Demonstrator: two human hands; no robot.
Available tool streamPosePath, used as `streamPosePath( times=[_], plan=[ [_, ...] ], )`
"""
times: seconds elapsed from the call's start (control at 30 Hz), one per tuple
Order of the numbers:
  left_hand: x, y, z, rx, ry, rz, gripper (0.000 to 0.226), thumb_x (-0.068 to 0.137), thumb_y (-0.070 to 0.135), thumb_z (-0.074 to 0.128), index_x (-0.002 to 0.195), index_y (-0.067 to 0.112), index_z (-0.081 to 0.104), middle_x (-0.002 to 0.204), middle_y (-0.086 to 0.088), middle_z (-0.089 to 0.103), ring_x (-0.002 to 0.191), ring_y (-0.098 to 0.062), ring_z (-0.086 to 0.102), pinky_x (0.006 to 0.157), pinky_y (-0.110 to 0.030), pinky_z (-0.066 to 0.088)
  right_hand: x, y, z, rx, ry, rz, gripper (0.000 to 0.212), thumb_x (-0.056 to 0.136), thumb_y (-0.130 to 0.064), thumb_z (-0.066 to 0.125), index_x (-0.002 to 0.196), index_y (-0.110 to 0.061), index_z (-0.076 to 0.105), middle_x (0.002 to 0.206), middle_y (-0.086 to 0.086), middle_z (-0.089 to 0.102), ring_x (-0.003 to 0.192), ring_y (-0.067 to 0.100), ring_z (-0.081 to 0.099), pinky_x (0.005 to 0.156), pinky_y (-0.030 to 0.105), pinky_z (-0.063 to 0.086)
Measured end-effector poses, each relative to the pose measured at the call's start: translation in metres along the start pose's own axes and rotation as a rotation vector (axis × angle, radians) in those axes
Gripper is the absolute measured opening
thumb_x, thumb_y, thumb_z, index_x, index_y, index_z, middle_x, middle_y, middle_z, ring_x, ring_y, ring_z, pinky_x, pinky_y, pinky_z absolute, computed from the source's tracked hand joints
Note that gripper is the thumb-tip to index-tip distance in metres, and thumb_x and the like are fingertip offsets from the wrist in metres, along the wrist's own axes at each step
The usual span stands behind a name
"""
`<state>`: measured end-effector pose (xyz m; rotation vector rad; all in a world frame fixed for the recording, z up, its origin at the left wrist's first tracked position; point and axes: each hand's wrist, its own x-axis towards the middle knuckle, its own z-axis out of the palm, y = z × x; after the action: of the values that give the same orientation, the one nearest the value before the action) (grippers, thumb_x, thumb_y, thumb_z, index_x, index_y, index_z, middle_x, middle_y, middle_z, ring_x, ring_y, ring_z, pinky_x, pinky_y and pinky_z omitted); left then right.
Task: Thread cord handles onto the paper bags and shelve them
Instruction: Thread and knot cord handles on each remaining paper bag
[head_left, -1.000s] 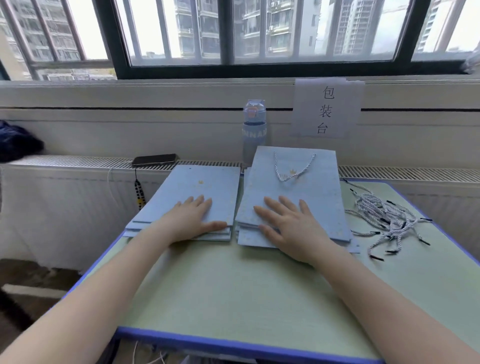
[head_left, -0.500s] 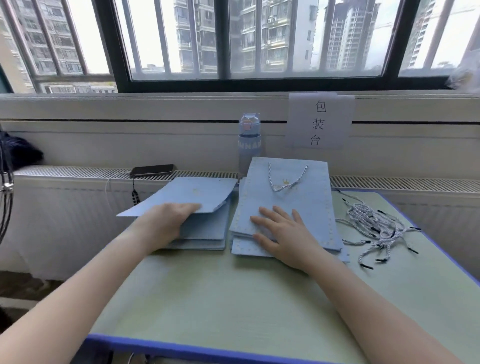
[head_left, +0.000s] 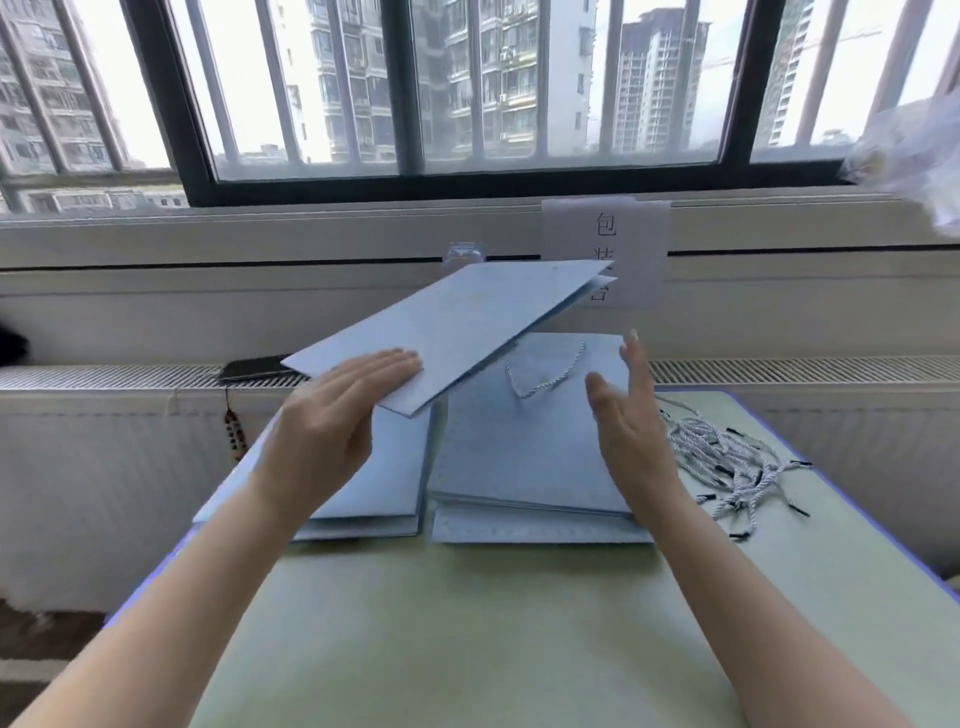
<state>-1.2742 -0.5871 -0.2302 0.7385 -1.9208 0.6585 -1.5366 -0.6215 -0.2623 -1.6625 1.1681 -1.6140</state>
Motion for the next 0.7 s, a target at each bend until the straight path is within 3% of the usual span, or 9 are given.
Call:
streamPosePath(
  times=[0.13,0.23,0.33,0.43,0.53,0.63,0.7],
  plan=[
    [0.001,0.016,0.036,-0.154,-0.138,0.103,0.043,0.089,-0.012,0.037,0.121,0.009,0.057,0.122,-0.006,0.062,0.118,-0.020,0.058,0.103,-0.043,0.044,0.012,0.005,-0.013,0.406,0.219,0.169,0.098,0.072,-0.063,0.054,0.149,-0.036,0.001,0.146,-0.006,0.035,0.125,0.019,0.049,0.096,0.043,0.050],
    [-0.007,0.016,0.049,-0.134,-0.226,0.111,0.047,0.087,-0.011,0.042,0.119,0.018,0.060,0.121,-0.001,0.065,0.120,-0.019,0.056,0.110,-0.045,0.034,0.021,0.015,-0.027,0.373,0.567,0.324,0.103,0.066,-0.050,0.060,0.150,-0.029,0.005,0.151,-0.001,0.031,0.134,0.019,0.040,0.107,0.048,0.038],
    [-0.014,0.001,0.052,-0.009,-0.361,0.029,0.037,0.089,0.005,0.058,0.119,0.026,0.060,0.122,-0.001,0.065,0.122,-0.025,0.054,0.108,-0.047,0.035,0.024,0.021,-0.036,0.294,0.715,0.340,0.083,0.070,-0.022,0.059,0.146,-0.020,0.027,0.135,0.000,0.048,0.123,0.021,0.051,0.101,0.038,0.044],
    [-0.014,-0.005,0.051,0.071,-0.664,0.038,0.054,0.074,0.023,0.079,0.124,0.023,0.060,0.129,-0.002,0.060,0.124,-0.027,0.052,0.103,-0.051,0.040,0.022,0.022,-0.033,0.189,0.747,0.280,0.051,0.083,-0.005,0.056,0.131,-0.017,0.045,0.110,-0.007,0.053,0.101,0.018,0.057,0.081,0.029,0.048],
    [-0.008,0.015,0.051,0.039,-0.751,0.061,0.057,0.088,0.057,0.048,0.128,0.017,0.059,0.131,0.000,0.060,0.123,-0.022,0.054,0.104,-0.041,0.042,0.018,0.021,-0.026,0.201,0.747,0.247,0.041,0.083,-0.005,0.057,0.122,-0.017,0.049,0.115,0.001,0.057,0.099,0.019,0.059,0.076,0.028,0.049],
    [0.001,0.031,0.061,0.098,-0.807,0.051,0.061,0.086,0.052,0.042,0.135,0.017,0.052,0.137,-0.001,0.054,0.123,-0.021,0.054,0.101,-0.037,0.042,0.019,0.025,-0.027,0.213,0.784,0.258,0.028,0.081,-0.007,0.060,0.101,-0.026,0.055,0.118,0.005,0.059,0.095,0.020,0.060,0.076,0.030,0.052],
    [0.010,0.035,0.069,0.136,-0.896,-0.045,0.066,0.089,0.048,0.041,0.148,0.022,0.029,0.153,0.000,0.033,0.136,-0.018,0.037,0.110,-0.033,0.030,0.020,0.026,-0.029,0.189,0.817,0.284,0.024,0.076,-0.012,0.063,0.083,-0.034,0.058,0.118,0.007,0.060,0.090,0.023,0.057,0.082,0.039,0.053]
  ],
)
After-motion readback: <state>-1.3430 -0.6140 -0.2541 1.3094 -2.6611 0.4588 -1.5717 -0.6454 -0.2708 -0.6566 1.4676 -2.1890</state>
